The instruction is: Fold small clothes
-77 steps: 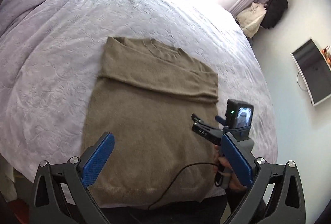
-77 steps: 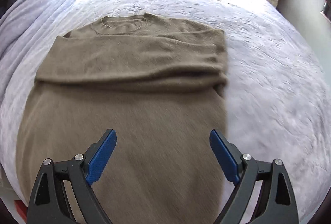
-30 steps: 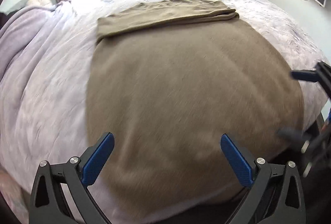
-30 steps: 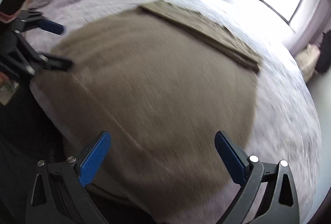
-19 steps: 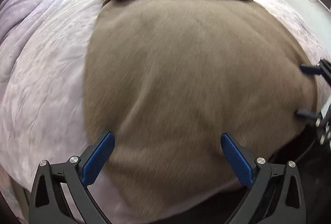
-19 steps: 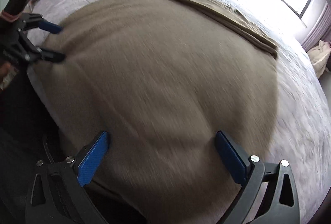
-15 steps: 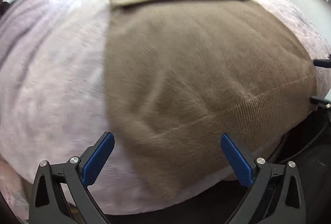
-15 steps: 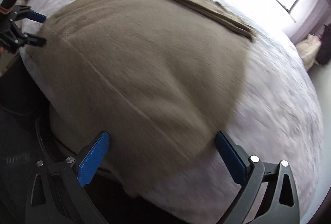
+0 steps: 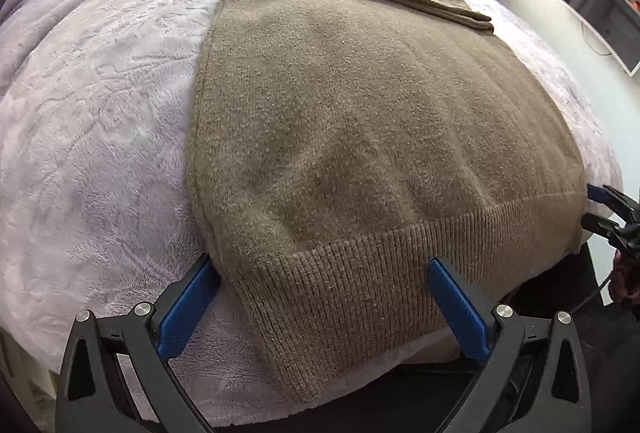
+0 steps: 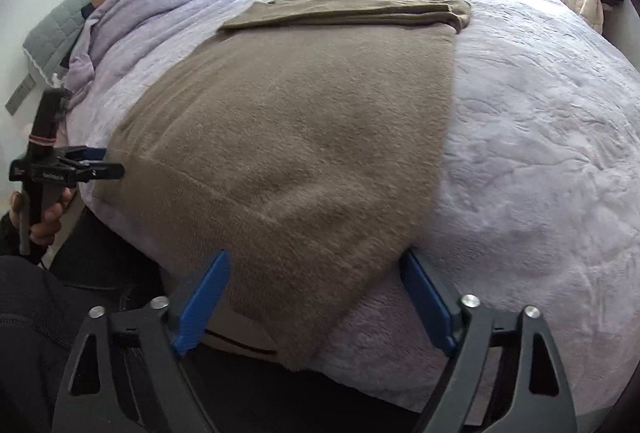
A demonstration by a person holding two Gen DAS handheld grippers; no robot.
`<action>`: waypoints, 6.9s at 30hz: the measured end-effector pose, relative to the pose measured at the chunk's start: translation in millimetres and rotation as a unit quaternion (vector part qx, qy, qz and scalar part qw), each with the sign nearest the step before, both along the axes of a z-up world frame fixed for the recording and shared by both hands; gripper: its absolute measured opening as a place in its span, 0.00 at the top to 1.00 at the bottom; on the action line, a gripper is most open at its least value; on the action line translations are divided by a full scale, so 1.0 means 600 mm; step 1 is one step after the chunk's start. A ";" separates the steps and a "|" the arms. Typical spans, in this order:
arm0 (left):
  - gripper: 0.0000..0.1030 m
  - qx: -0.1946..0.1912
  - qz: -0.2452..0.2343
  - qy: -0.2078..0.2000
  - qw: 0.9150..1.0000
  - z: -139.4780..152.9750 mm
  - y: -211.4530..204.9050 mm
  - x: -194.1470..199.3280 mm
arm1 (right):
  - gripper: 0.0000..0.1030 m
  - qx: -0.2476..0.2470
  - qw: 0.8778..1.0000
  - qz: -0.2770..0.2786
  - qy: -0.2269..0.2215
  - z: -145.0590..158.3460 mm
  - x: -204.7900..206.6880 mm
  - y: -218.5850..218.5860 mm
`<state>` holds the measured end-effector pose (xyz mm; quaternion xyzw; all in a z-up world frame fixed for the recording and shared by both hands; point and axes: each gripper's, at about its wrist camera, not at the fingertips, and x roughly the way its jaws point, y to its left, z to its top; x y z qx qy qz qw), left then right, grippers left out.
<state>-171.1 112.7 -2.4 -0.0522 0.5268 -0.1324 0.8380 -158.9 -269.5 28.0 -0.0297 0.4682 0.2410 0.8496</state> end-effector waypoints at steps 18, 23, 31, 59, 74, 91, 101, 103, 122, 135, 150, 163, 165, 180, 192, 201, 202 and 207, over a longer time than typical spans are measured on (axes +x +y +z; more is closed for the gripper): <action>0.00 -0.048 0.004 -0.028 0.998 0.002 0.000 -0.013 | 0.22 -0.001 0.999 0.017 -0.038 -0.023 -0.026 0.044; 0.19 -0.030 0.024 -0.032 0.999 -0.002 -0.002 -0.009 | 0.39 0.014 0.999 -0.001 -0.031 -0.022 -0.021 0.034; 0.27 -0.040 0.043 -0.036 0.998 0.000 0.014 -0.008 | 0.77 0.087 0.996 -0.002 0.002 -0.031 -0.008 0.010; 0.90 -0.041 0.044 -0.057 0.997 0.052 0.005 -0.004 | 0.88 0.139 0.990 -0.008 0.023 -0.009 0.005 -0.002; 0.90 -0.076 0.063 -0.096 0.990 0.107 0.016 0.026 | 0.94 0.184 0.982 -0.030 -0.028 0.076 0.052 -0.045; 0.90 -0.017 0.066 -0.106 0.992 0.082 -0.016 -0.005 | 0.94 0.196 0.978 -0.064 0.011 0.021 0.021 -0.034; 0.90 -0.048 0.083 -0.125 0.988 0.131 0.005 0.016 | 0.94 0.206 0.976 -0.064 -0.039 0.083 0.027 -0.029; 0.90 -0.049 0.085 -0.122 0.988 0.138 0.005 0.033 | 0.94 0.210 0.974 -0.065 -0.051 0.098 0.040 -0.029; 0.90 -0.050 0.100 -0.148 0.983 0.239 -0.015 0.280 | 0.94 0.218 0.966 -0.116 -0.079 0.187 0.291 -0.045; 0.90 -0.050 0.103 -0.084 0.990 0.201 -0.016 0.526 | 0.94 0.197 0.968 -0.153 -0.040 0.178 0.542 -0.022; 0.19 -0.178 0.134 0.041 0.974 0.083 0.062 0.632 | 0.69 0.235 0.936 -0.239 0.102 0.008 0.671 -0.080; 0.03 0.100 0.051 -0.080 0.990 0.141 -0.014 0.485 | 0.29 0.018 0.994 -0.102 -0.044 0.130 0.534 0.013; 0.03 0.139 0.016 -0.072 0.988 0.116 -0.048 0.480 | 0.29 -0.038 0.996 -0.066 -0.046 0.110 0.518 0.044; 0.03 -0.061 0.165 0.035 0.984 0.075 0.035 0.695 | 0.29 0.017 0.996 -0.089 0.007 0.066 0.675 0.061; 0.03 0.010 0.170 -0.003 0.985 0.099 0.035 0.655 | 0.29 -0.025 0.989 -0.116 -0.091 0.123 0.642 0.072; 0.03 0.105 0.243 0.015 0.964 0.077 0.115 0.679 | 0.33 -0.075 0.980 -0.182 0.029 0.015 0.707 0.056; 0.03 0.113 0.259 0.018 0.959 0.074 0.133 0.677 | 0.33 -0.038 0.978 -0.201 0.031 0.016 0.704 0.031; 0.03 0.082 0.217 0.010 0.973 0.082 0.096 0.700 | 0.29 -0.020 0.982 -0.186 -0.010 0.061 0.680 0.048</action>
